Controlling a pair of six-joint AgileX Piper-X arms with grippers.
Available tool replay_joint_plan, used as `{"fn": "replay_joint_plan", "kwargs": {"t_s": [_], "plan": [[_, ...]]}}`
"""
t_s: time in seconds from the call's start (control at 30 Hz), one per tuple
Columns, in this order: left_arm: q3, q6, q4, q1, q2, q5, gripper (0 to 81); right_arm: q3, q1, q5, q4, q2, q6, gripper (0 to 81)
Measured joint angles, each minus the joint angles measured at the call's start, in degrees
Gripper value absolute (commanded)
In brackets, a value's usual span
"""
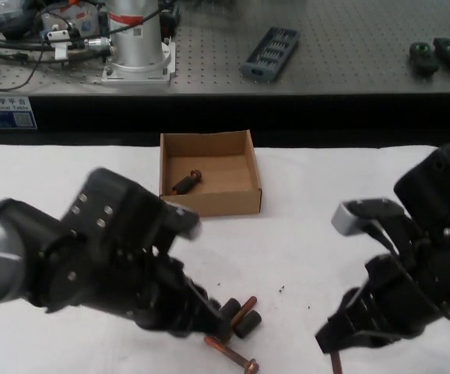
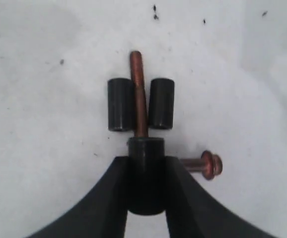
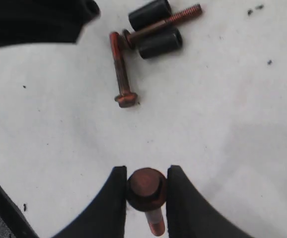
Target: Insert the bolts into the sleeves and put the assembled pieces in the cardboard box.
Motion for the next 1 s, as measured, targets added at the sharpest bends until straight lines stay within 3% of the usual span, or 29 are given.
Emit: {"fn": "replay_joint_plan", "kwargs": {"t_s": [0.13, 0.37, 0.63, 1.0], "plan": [[0.0, -8.6, -0.1, 1.6, -3.8, 0.7, 6.5, 0.5, 0.0, 3.0, 0.2, 0.0, 1.9, 11.5], [0.0, -18.0, -0.5, 2.0, -11.0, 1.0, 6.5, 0.5, 0.0, 7.0, 0.6, 0.0, 5.7, 25.5], [0.0, -24.2, -1.7, 2.1, -21.1, 0.7, 6.5, 0.5, 0.0, 9.2, 2.1, 5.0, 7.4, 25.3], [0.0, -24.8, -1.7, 2.1, -29.3, 0.5, 6.5, -1.2, 0.0, 10.7, -2.2, 11.0, 10.3, 25.3]]}}
